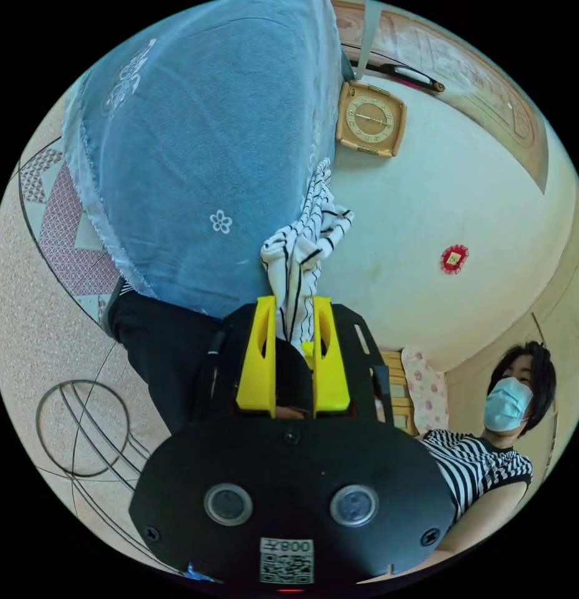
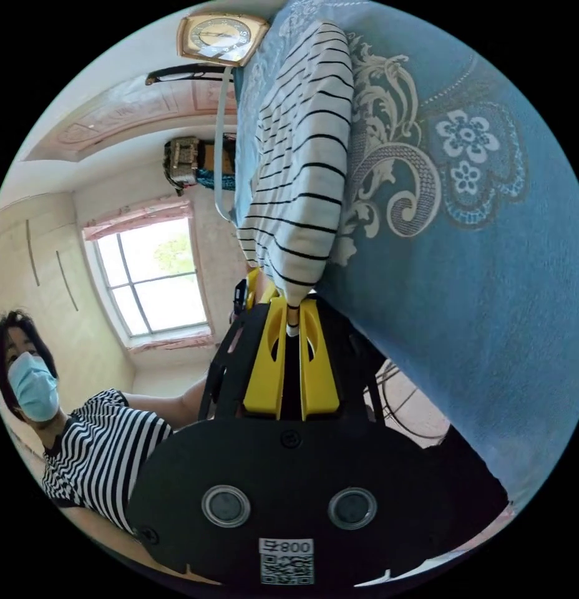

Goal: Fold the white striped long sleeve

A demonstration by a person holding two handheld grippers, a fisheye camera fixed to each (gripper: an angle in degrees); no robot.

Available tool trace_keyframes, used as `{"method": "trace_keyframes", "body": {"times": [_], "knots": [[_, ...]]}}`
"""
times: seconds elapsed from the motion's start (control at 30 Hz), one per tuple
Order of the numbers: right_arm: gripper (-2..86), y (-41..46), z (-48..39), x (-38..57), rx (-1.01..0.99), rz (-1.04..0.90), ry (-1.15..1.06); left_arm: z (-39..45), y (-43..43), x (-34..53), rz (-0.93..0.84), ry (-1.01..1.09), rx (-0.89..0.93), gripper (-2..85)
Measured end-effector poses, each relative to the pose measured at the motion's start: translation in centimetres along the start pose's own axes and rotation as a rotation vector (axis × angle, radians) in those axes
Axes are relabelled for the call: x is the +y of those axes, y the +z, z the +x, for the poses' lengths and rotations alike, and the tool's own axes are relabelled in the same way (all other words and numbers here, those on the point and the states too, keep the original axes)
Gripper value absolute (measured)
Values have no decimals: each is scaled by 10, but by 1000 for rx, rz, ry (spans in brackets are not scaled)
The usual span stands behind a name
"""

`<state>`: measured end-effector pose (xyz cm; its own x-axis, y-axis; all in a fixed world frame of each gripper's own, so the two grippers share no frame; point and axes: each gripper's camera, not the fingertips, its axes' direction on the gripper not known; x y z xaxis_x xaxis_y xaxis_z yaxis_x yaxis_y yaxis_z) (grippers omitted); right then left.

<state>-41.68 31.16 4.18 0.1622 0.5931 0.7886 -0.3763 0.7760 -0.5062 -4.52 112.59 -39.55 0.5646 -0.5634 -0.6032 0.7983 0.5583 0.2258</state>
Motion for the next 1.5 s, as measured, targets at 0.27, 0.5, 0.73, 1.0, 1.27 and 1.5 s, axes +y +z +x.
{"method": "trace_keyframes", "body": {"times": [0.27, 0.5, 0.73, 1.0, 1.27, 1.5], "knots": [[22, -56, 8, 56, -102, 56, -63, 15, 31, 24, -22, 20, 115, 131], [19, -92, 31, 107, -136, 105, -49, 12, 58, 44, 144, -86, 211, 91], [18, -141, 56, 175, -152, 148, -47, 57, 93, 83, 113, 4, 153, 37], [17, -214, 39, 272, -151, 221, -230, 166, 161, 146, -9, 272, 146, 31], [16, -303, 0, 392, -141, 363, -508, 261, 246, 215, -87, 520, 264, 30], [15, -364, -2, 504, -112, 473, -654, 315, 342, 290, -209, 671, 334, 30]]}}
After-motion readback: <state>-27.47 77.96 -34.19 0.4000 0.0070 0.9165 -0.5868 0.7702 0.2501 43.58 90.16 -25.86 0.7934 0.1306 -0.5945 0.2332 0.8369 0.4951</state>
